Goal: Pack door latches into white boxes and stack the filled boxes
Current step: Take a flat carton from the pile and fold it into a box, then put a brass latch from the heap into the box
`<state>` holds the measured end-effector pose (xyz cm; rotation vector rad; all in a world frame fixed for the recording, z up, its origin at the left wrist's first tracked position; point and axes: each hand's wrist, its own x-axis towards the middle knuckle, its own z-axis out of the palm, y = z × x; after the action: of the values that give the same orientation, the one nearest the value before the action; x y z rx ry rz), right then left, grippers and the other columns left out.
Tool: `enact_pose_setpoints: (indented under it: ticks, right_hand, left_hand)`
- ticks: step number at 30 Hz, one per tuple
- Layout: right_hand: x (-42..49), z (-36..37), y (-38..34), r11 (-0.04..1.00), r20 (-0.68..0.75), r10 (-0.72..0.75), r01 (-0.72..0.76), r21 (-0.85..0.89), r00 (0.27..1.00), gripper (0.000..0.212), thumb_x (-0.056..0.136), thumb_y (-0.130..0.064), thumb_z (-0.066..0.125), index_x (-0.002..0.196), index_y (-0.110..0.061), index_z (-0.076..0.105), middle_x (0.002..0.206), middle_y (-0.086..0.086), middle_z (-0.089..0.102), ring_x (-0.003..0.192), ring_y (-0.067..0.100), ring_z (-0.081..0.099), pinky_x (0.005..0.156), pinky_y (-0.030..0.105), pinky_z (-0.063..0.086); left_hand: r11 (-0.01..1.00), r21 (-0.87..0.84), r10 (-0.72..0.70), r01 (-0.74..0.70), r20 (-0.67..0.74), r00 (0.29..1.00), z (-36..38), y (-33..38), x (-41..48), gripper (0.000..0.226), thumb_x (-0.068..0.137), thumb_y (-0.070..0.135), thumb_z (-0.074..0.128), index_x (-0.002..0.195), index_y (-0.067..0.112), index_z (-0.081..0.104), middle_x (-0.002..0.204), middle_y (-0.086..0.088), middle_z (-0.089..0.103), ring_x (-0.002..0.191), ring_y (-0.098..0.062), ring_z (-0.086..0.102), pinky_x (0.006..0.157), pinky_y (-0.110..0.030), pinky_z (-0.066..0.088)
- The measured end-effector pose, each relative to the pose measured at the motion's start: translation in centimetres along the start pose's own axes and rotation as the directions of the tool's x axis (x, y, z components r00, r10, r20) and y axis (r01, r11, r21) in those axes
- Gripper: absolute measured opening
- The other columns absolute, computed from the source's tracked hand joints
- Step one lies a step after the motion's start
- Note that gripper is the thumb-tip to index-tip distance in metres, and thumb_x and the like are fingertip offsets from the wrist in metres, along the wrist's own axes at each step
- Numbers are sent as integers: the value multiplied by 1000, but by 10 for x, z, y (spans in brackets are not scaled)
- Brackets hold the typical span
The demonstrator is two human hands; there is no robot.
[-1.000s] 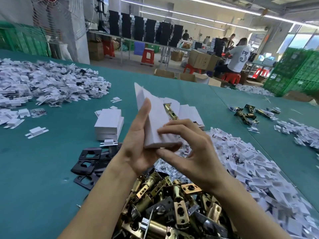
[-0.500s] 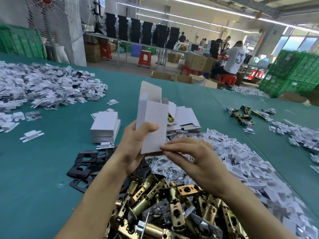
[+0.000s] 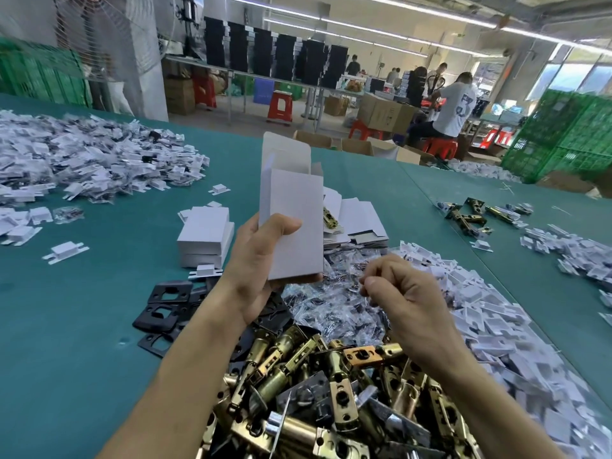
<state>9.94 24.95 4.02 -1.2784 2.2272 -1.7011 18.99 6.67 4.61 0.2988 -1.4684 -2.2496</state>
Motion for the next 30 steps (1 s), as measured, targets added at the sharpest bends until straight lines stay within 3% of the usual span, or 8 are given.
enact_pose_setpoints:
  ticks: [5,8,12,14,17,22,27,30]
  right_hand:
    - [-6,-10,12,989,155,64,-42,-140,986,44,86,8,58,59,-18,35,93,-11,64,86,8,61,71,19,50]
    - [-10,-14,17,969,212,72,-19,-244,975,41,85,7,59,64,-18,34,93,-4,63,93,8,61,75,26,50]
    - [-13,-19,20,946,222,69,6,-323,973,38,82,1,61,63,-21,37,90,-7,66,92,-1,62,70,16,47]
    - [-16,-21,18,936,280,99,6,-351,955,20,79,-9,61,82,-26,51,110,-17,60,102,-6,57,77,14,47]
    - [-17,-30,16,900,406,181,15,-435,896,57,70,-40,58,122,-51,38,128,-29,42,116,-13,45,85,10,44]
    - [-14,-38,19,801,599,326,123,-586,732,45,80,-54,64,123,-43,57,129,-28,44,122,-14,34,97,14,33]
    - [-5,-32,20,675,600,322,266,-688,733,37,83,-57,66,117,-44,61,126,-24,48,119,-3,35,107,27,27]
    - [-3,-41,19,762,576,308,166,-626,757,27,82,-57,67,106,-49,60,115,-27,53,106,-12,43,98,22,38]
  left_hand:
    - [1000,11,-8,8,-23,1000,2,0,1,51,73,32,64,120,13,61,122,-34,60,92,-38,65,71,-60,60]
    - [1000,11,-5,6,-27,1000,3,-1,0,47,74,31,63,118,13,62,121,-34,60,92,-37,66,70,-60,60]
    - [1000,22,2,-2,-16,1000,2,0,0,48,75,32,63,119,12,62,120,-35,59,90,-38,64,66,-55,60]
    - [1000,28,5,-4,-14,1000,2,0,0,48,75,32,63,119,12,62,120,-35,59,89,-38,65,66,-55,60]
    - [1000,30,9,-9,-12,1000,1,0,0,47,77,32,63,119,13,62,116,-32,62,89,-37,65,69,-59,60]
    - [997,51,68,-65,-60,996,1,-3,2,42,77,34,73,116,18,65,100,-8,71,81,-25,72,61,-54,61]
    - [990,109,96,-87,-84,992,0,-10,5,41,73,38,77,107,20,64,102,-5,74,84,-23,75,56,-44,60]
    - [986,129,116,-104,-91,989,-4,-14,10,46,66,36,78,102,20,55,104,-6,72,84,-19,75,57,-37,60]
